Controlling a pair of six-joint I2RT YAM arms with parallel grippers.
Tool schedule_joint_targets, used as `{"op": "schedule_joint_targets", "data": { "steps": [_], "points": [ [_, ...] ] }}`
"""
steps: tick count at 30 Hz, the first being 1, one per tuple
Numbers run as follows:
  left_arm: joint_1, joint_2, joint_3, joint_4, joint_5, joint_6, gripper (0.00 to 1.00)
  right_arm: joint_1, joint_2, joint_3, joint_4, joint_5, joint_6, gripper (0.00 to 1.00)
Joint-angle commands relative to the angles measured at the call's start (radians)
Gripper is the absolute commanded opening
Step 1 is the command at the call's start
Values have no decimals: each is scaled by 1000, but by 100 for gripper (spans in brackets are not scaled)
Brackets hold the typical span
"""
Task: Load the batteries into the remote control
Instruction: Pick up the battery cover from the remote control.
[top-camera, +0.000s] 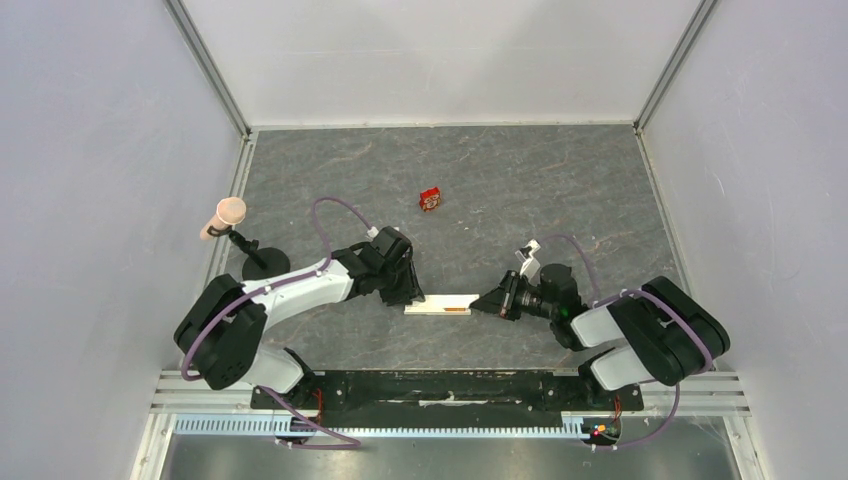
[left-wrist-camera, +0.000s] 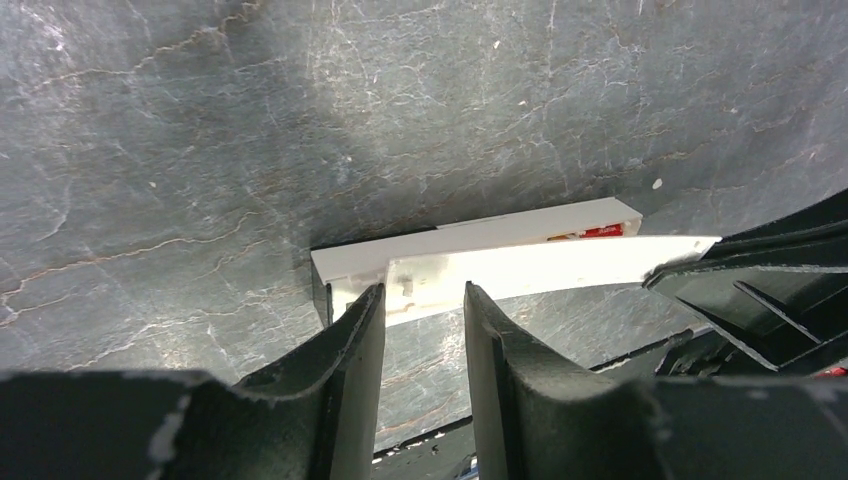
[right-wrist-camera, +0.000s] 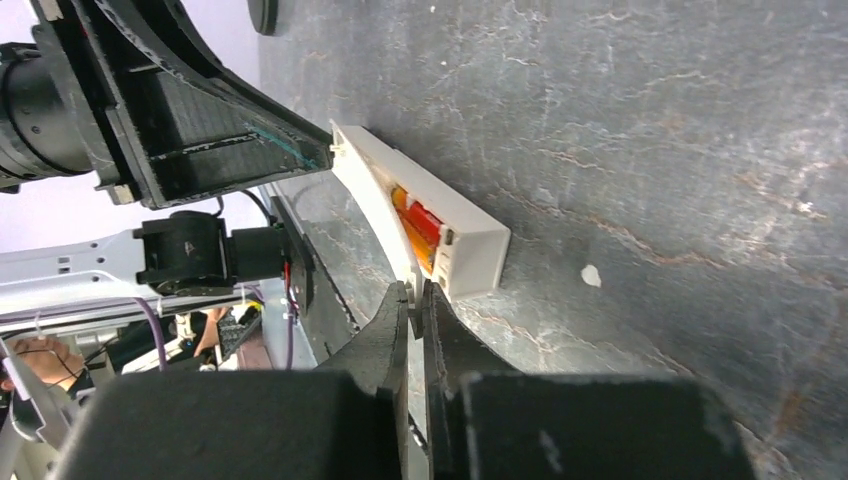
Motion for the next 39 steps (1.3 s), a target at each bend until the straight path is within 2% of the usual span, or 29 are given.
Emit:
{"op": "schedule_joint_targets", "data": {
  "steps": [1,5,9,16,23,26,27,30,37,39],
  "points": [
    [-5,-45,20,7,-14,14,41,2,-15,4,72,-4,8,0],
    [-5,-95,40,-14,-34,11,50,2,-89,23,26,9,-14,0],
    [-5,-152,83,-46,-54,8,58,3,-215,84,-141,54,-107,0],
    [-3,-198,199,-122,-79,-16,63,41,-393,226,-438,167,-354,0],
    [-1,-180,317,-185,-61,-83,65,121,-517,332,-605,312,-618,0],
    [2,-168,356,-204,-76,-136,66,164,-571,351,-628,367,-753,0],
    [3,-160,372,-213,-79,-149,71,174,-590,352,-628,375,-806,0],
    [6,-122,419,-246,-83,-194,73,214,-648,352,-614,386,-952,0],
    [7,-53,476,-243,-115,-245,73,276,-728,345,-588,315,-1206,0],
    [8,-40,470,-243,-113,-269,68,292,-746,335,-573,290,-1250,0]
  ]
}}
